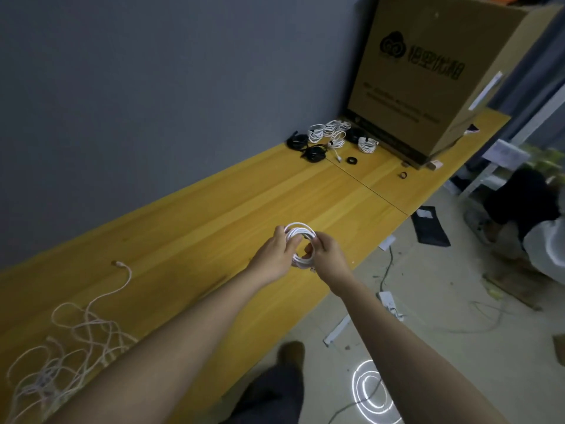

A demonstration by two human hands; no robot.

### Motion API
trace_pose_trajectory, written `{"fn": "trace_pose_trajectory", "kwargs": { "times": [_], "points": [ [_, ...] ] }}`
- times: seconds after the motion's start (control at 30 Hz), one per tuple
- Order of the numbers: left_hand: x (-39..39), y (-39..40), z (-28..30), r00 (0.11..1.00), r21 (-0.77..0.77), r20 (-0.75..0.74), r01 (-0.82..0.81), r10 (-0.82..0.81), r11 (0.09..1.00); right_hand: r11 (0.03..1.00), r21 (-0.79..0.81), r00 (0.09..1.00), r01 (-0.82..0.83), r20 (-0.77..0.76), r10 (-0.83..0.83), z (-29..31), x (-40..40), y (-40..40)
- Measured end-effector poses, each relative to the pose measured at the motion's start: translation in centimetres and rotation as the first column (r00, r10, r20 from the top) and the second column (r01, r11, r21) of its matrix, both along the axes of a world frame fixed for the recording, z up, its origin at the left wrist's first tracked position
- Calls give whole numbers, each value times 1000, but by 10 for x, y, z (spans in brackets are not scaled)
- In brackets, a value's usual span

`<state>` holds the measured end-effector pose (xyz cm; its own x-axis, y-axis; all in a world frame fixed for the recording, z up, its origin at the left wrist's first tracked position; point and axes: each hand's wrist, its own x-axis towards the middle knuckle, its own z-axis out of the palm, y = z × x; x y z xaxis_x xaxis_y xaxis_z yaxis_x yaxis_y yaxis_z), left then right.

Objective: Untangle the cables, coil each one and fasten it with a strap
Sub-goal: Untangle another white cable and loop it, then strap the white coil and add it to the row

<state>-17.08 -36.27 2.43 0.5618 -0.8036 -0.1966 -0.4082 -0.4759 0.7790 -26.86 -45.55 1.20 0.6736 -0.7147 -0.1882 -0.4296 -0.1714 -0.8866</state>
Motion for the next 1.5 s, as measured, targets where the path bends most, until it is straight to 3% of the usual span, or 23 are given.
{"fn": "trace_pose_trajectory", "kwargs": {
  "times": [0.17,0.33,0.43,0.87,1.1,1.33,1.5],
  "points": [
    [37,-91,-26,997,73,-62,44,-39,996,996,-66,996,-52,-71,48,-23,30,-97],
    [78,-189,-42,945,106,-319,111,-72,988,968,-201,983,-147,-141,120,-36,53,-188],
    [85,-239,-45,934,111,-356,81,-37,990,951,-248,975,-185,-170,145,-41,60,-241],
    [85,-429,-71,979,242,-158,-85,125,967,952,-252,921,-173,-385,66,-85,28,-510],
    [58,-555,-106,983,328,-128,-81,129,941,906,-306,870,-291,-479,118,-105,5,-649],
    [37,-639,-141,995,337,-92,-7,40,941,875,-312,826,-371,-541,157,-112,-2,-707],
    [33,-675,-160,997,346,-69,54,-32,937,801,-350,781,-485,-586,217,-114,3,-722]
  ]
}}
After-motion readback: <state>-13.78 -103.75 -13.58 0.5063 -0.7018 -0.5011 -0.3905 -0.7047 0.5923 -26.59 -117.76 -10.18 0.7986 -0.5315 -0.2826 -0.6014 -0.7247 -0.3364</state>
